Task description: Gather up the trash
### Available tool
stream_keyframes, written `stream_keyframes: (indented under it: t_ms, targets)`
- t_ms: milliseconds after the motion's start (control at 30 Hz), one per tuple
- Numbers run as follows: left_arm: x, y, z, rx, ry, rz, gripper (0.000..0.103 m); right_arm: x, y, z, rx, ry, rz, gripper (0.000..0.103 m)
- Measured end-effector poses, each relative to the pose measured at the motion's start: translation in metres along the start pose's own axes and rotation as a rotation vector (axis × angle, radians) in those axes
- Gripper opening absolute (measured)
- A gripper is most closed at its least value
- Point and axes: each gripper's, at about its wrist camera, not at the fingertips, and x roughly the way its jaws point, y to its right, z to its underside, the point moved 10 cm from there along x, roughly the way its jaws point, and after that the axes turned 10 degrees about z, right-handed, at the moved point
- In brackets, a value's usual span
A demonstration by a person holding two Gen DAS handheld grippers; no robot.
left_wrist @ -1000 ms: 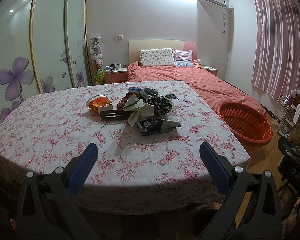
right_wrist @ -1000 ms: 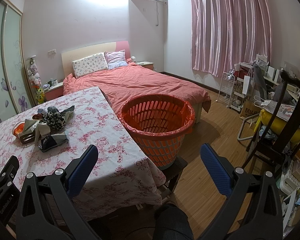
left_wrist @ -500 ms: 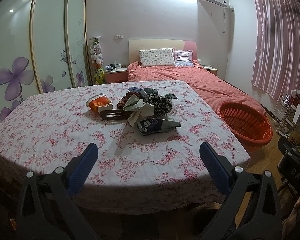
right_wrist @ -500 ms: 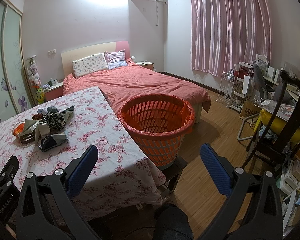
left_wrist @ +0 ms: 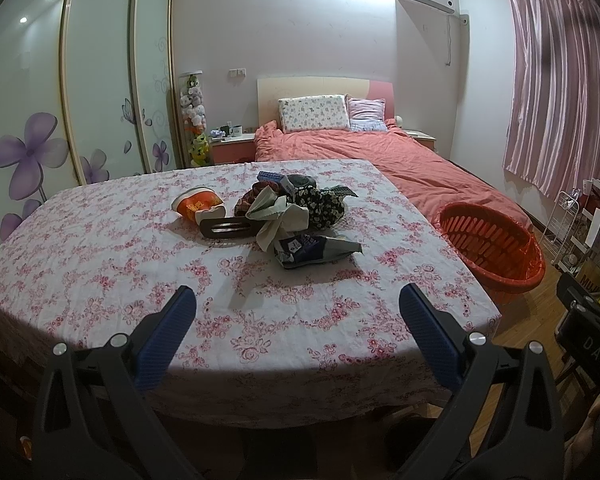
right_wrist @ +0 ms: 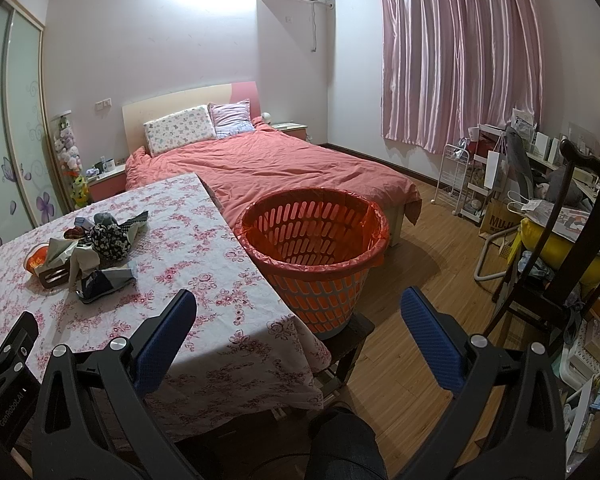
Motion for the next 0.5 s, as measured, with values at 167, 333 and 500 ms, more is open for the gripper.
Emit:
stream_keyframes:
  t_ms: [167,333,500]
  targets:
    - [0.0,0.0,0.0,0.0,-0.001,-0.001,0.099,0.0,0.001,0.0,-0.001,0.0,0.002,0.101]
    - [0.009,-0.007,0.006,-0.019,-0.014,-0.004,0.099,0.004,-0.002,0.004,-0.01,0.0,0.004,0.101]
    - [0.014,-0.023,0.006,-0.059,-0.02,-0.012,0.099,0.008,-0.012,0.003,-0.026,0.009,-0.007,0.101]
